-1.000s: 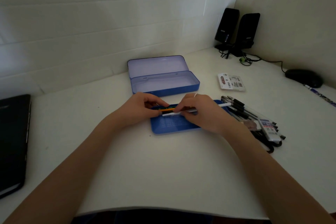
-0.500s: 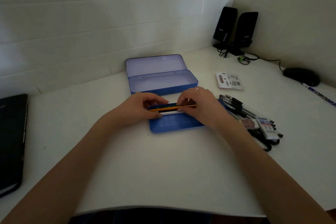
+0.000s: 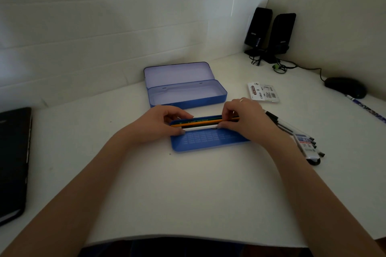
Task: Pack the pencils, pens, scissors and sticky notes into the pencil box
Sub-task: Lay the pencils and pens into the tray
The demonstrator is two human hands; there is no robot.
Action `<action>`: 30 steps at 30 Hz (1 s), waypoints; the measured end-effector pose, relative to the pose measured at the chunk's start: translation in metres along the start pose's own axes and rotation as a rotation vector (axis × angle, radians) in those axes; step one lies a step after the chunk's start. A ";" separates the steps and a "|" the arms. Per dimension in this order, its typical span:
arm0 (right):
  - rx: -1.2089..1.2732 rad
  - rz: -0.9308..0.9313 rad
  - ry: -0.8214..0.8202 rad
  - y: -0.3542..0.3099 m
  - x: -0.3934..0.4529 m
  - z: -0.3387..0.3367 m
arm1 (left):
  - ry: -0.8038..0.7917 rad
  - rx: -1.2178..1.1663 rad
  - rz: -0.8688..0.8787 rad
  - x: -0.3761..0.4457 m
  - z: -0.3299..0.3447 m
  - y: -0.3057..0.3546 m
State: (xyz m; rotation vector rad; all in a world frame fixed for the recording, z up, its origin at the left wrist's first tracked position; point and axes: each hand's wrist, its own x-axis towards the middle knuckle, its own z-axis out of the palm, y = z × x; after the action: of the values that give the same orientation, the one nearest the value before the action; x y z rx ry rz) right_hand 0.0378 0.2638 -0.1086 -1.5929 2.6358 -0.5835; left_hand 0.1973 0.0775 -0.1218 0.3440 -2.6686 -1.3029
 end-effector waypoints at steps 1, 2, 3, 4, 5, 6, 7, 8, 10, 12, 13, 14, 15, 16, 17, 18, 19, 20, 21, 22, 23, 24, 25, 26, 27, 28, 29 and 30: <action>0.003 0.000 -0.004 0.000 0.000 0.000 | 0.001 -0.001 -0.001 0.000 0.000 0.000; 0.008 0.001 -0.006 0.000 0.001 0.001 | 0.002 -0.004 -0.001 0.000 0.000 0.000; 0.012 0.001 -0.006 0.000 0.001 0.001 | 0.005 -0.005 -0.002 0.000 0.000 0.000; 0.016 0.001 -0.006 0.000 0.001 0.001 | 0.008 -0.001 -0.002 0.000 0.001 0.000; 0.020 0.001 -0.005 0.000 0.001 0.001 | 0.010 0.006 -0.001 0.000 0.001 0.000; 0.024 0.002 -0.005 0.000 0.001 0.002 | 0.013 0.014 -0.002 0.000 0.001 0.001; 0.029 0.004 -0.007 0.001 0.002 0.002 | 0.015 0.019 -0.003 -0.001 0.000 0.001; 0.033 0.005 -0.009 0.002 0.002 0.002 | 0.019 0.022 -0.006 -0.001 0.000 0.001; 0.048 0.005 -0.004 0.004 0.002 0.003 | 0.042 0.011 -0.006 -0.001 0.001 0.003; 0.083 0.002 0.025 0.005 0.001 0.003 | 0.089 -0.033 -0.011 -0.002 0.003 0.004; 0.106 0.004 0.045 0.005 0.000 0.002 | 0.119 -0.056 -0.015 -0.002 0.004 0.005; 0.134 0.008 0.066 0.005 0.000 0.001 | 0.150 -0.067 -0.016 -0.002 0.005 0.005; 0.172 0.015 0.086 0.005 -0.001 -0.001 | 0.178 -0.069 -0.014 -0.002 0.005 0.006; 0.219 0.025 0.107 0.006 -0.002 -0.002 | 0.203 -0.068 -0.006 -0.002 0.006 0.007; 0.265 0.039 0.130 0.007 -0.003 -0.003 | 0.227 -0.065 0.004 -0.002 0.007 0.008; 0.302 0.059 0.157 0.008 -0.004 -0.005 | 0.252 -0.060 0.012 -0.002 0.008 0.009; 0.330 0.085 0.178 0.010 -0.004 -0.006 | 0.270 -0.049 0.018 -0.001 0.009 0.010; 0.347 0.112 0.193 0.013 -0.004 -0.008 | 0.279 -0.027 0.023 0.000 0.011 0.012; 0.353 0.140 0.201 0.016 -0.004 -0.009 | 0.283 0.012 0.028 0.001 0.014 0.015; 0.345 0.162 0.209 0.020 -0.004 -0.012 | 0.287 0.066 0.042 0.004 0.017 0.018; 0.319 0.183 0.217 0.026 -0.004 -0.014 | 0.287 0.119 0.063 0.007 0.020 0.022; 0.281 0.199 0.224 0.033 -0.005 -0.018 | 0.283 0.158 0.091 0.012 0.024 0.027; 0.244 0.217 0.230 0.041 -0.006 -0.023 | 0.272 0.181 0.126 0.017 0.029 0.033; 0.215 0.240 0.242 0.051 -0.009 -0.030 | 0.258 0.197 0.165 0.023 0.035 0.040; 0.189 0.273 0.260 0.062 -0.015 -0.037 | 0.243 0.212 0.210 0.030 0.042 0.049; 0.160 0.310 0.288 0.075 -0.022 -0.045 | 0.226 0.224 0.257 0.039 0.051 0.058; 0.133 0.355 0.326 0.090 -0.031 -0.053 | 0.201 0.230 0.301 0.048 0.062 0.070; 0.110 0.404 0.369 0.105 -0.040 -0.061 | 0.171 0.231 0.335 0.059 0.075 0.082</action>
State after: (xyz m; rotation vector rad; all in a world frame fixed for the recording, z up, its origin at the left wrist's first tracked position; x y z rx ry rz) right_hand -0.0439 0.3608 -0.0923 -0.9527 2.9927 -1.0510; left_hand 0.1119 0.1670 -0.1002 0.0263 -2.5901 -0.8336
